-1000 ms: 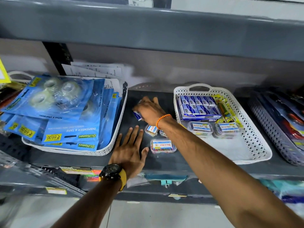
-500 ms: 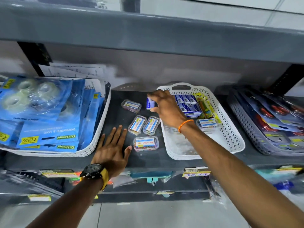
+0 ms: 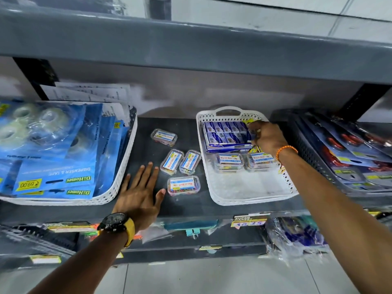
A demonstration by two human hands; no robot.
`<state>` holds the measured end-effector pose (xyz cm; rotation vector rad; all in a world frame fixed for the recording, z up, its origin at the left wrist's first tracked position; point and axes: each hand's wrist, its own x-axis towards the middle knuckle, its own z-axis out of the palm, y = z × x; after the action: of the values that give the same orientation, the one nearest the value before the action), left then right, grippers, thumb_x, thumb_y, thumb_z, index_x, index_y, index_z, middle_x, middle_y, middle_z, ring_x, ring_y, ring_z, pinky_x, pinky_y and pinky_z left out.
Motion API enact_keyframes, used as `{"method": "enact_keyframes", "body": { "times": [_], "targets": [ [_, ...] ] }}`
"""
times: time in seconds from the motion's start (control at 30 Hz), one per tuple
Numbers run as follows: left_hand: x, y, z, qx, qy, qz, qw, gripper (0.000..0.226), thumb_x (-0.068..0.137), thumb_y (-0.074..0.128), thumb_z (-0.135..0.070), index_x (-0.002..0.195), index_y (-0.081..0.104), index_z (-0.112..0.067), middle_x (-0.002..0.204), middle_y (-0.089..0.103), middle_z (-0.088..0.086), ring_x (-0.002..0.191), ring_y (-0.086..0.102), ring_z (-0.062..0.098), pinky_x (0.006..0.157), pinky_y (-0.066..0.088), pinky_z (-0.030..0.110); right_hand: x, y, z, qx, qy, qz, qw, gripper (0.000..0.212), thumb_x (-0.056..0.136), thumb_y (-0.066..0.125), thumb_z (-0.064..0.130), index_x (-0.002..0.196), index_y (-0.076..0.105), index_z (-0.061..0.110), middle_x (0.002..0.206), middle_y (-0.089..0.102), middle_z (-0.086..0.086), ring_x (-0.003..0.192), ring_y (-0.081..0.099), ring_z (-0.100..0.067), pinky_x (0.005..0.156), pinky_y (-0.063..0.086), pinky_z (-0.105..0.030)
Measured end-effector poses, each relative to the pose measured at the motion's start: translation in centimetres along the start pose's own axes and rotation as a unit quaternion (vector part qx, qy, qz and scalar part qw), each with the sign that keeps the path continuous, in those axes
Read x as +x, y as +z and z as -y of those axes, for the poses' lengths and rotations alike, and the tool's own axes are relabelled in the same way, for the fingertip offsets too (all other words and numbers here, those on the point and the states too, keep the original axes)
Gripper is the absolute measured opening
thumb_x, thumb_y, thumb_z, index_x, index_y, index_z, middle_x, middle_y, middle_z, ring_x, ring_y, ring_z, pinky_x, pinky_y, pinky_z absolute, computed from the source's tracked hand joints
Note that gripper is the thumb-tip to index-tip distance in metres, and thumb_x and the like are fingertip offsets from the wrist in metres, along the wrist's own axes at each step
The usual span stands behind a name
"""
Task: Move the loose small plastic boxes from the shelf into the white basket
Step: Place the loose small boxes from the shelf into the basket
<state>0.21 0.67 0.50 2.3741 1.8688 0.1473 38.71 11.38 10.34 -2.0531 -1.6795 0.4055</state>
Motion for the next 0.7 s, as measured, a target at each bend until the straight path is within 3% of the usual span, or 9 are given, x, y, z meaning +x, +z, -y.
{"method": "enact_keyframes", "body": {
  "times": [0.1,0.3,0.43,0.6,0.7],
  "targets": [
    [0.0,-0.1,0.0,-0.003,-0.001,0.0,1.0,0.079,0.087,-0.002,-0.062,0.158,-0.005,-0.026,0.166,-0.012,-0.008,0.152,-0.011,0.013,0.124,-0.002,0.044,0.4,-0.1,-0.6,-0.005,0.002,0.025,1.0,0.048,0.072,0.078,-0.007,0.111,0.071,0.02,0.114,0.072,-0.005,0.102,0.067,-0.025,0.1,0.052,-0.037],
    [0.0,0.2,0.1,0.002,-0.003,-0.004,1.0,0.077,0.089,0.0,-0.06,0.158,-0.003,-0.026,0.166,-0.011,-0.008,0.152,-0.009,0.013,0.124,-0.003,0.043,0.8,-0.3,0.0,0.022,-0.004,0.072,0.997,0.048,0.073,0.069,-0.021,0.105,0.075,0.014,0.1,0.068,-0.003,0.089,0.063,-0.023,0.09,0.058,-0.044],
    [0.0,0.2,0.0,0.002,-0.003,-0.006,1.0,0.077,0.089,0.0,-0.06,0.158,-0.002,-0.026,0.166,-0.009,-0.007,0.153,-0.008,0.013,0.124,-0.003,0.042,0.5,-0.4,-0.3,0.033,-0.006,0.078,0.996,0.041,0.075,0.071,-0.018,0.1,0.075,0.014,0.112,0.07,-0.01,0.1,0.067,-0.031,0.091,0.057,-0.045],
    [0.0,0.1,-0.1,0.006,-0.005,-0.001,1.0,0.077,0.089,-0.002,-0.06,0.158,-0.005,-0.026,0.166,-0.012,-0.006,0.153,-0.009,0.014,0.124,-0.004,0.042,-0.6,-0.6,0.1,0.007,-0.024,0.066,0.998,0.031,0.081,0.069,-0.012,0.106,0.073,0.006,0.125,0.065,-0.011,0.104,0.065,-0.027,0.088,0.055,-0.022],
    [-0.1,0.0,-0.1,0.008,-0.003,0.0,1.0,0.078,0.088,-0.003,-0.061,0.158,-0.007,-0.026,0.166,-0.013,-0.006,0.152,-0.011,0.014,0.123,-0.005,0.042,-1.1,-0.2,0.1,-0.093,-0.06,0.052,0.993,0.031,0.087,0.066,-0.005,0.115,0.072,0.008,0.124,0.068,-0.012,0.108,0.066,-0.028,0.104,0.048,-0.032]
  ]
}}
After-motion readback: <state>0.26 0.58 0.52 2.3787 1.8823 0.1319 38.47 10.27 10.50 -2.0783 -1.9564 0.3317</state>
